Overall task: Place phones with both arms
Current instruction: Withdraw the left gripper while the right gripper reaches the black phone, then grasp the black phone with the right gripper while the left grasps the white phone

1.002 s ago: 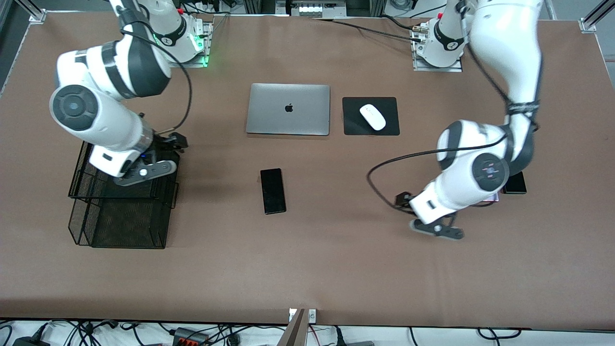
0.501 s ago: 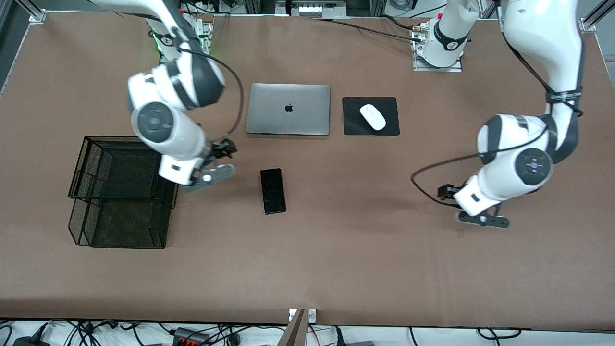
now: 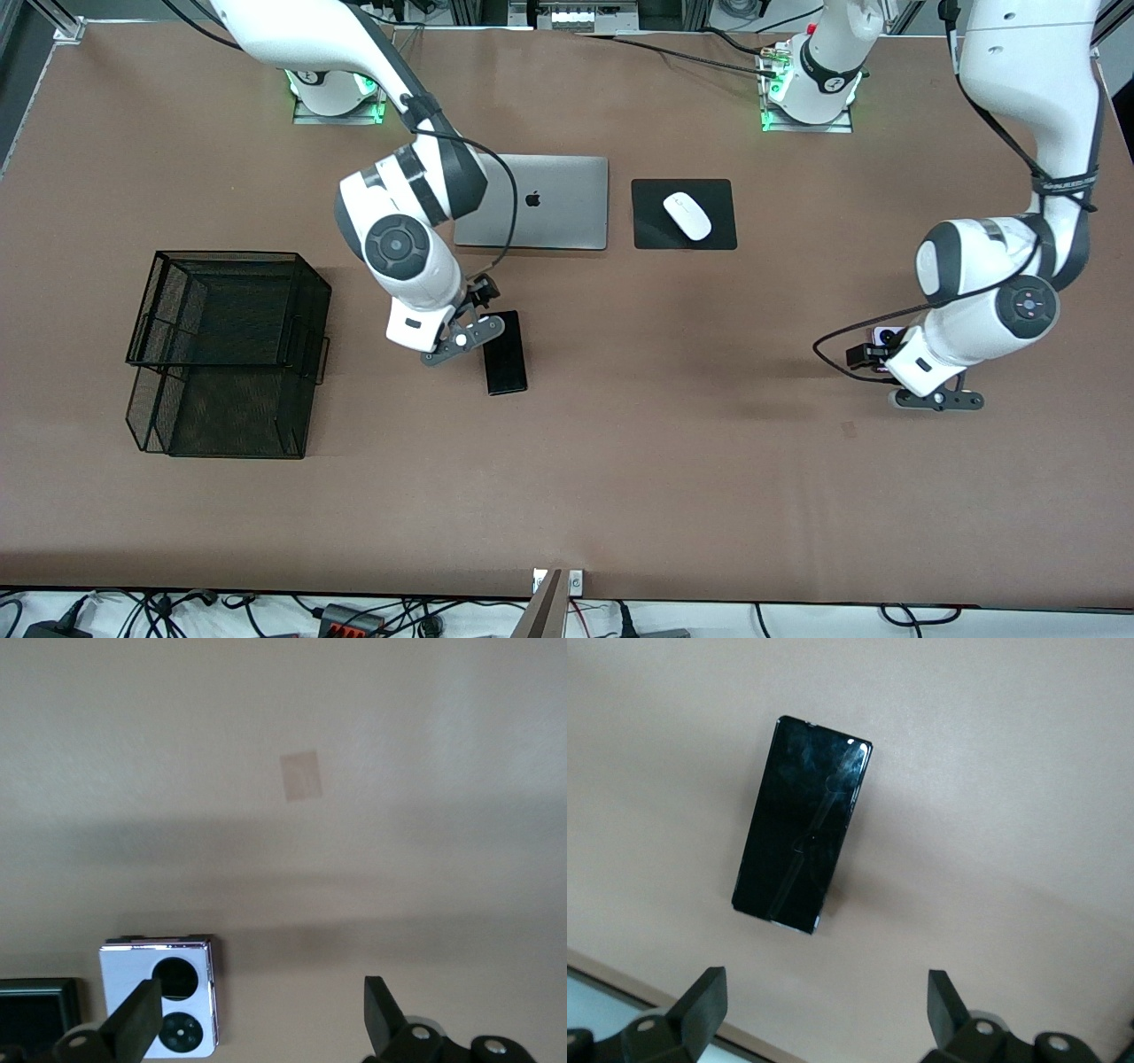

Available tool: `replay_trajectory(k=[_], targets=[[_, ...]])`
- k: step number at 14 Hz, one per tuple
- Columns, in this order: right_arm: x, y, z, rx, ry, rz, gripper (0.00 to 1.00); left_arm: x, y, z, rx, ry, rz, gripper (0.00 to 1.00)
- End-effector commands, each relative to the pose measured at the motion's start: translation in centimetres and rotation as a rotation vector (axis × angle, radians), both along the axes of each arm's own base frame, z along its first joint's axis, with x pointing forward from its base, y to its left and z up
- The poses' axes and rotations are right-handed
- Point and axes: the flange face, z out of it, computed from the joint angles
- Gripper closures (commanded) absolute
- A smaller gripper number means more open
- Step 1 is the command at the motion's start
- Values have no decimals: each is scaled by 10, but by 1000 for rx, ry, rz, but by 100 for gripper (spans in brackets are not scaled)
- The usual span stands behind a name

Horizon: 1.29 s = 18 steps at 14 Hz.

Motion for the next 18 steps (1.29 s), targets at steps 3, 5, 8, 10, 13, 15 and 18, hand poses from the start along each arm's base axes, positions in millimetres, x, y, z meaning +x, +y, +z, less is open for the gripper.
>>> replay_trajectory(k=[3,5,8,10,13,15,18], targets=[[10,39,-37,8,-26,-131,0,-9,33,-17,-4,-7,-22,0],[9,48,-53,18,-47,-169,0,-15,44,-28,-10,-27,-31,0],[7,49,-78,6,-41,-190,0,-23,58,-44,-22,-76,-14,0],[7,48,-89,-7,-31,-207,0,-26,71,-54,-45,-74,11,0],[8,49,-98,8,-46,-211,0,-31,84,-70,-115,-69,67,0],[8,51,-113,17,-59,-212,0,-32,89,-75,-121,-64,78,0],[9,51,-123,28,-72,-215,0,-33,93,-73,-119,-67,71,0]])
